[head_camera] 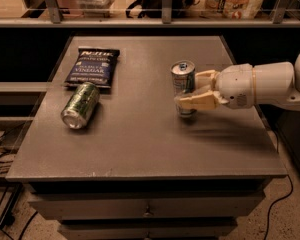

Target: Place redbull can upright

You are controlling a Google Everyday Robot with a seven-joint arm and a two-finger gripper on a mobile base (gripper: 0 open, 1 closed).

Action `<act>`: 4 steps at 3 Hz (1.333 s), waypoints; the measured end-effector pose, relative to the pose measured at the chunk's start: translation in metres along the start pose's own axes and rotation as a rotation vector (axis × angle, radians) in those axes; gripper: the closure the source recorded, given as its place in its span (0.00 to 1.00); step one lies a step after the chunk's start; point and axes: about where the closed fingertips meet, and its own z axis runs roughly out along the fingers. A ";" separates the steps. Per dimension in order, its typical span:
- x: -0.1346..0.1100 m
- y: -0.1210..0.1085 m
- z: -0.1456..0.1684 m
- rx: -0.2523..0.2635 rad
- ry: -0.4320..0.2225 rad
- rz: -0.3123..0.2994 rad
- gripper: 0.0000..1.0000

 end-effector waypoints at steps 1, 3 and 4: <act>0.010 -0.001 0.005 0.034 -0.026 0.034 0.59; 0.022 0.001 0.006 0.081 -0.080 0.053 0.13; 0.022 0.001 0.003 0.092 -0.086 0.055 0.00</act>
Offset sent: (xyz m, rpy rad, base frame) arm 0.0017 -0.0067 -0.0300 0.1156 -0.0035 -0.1114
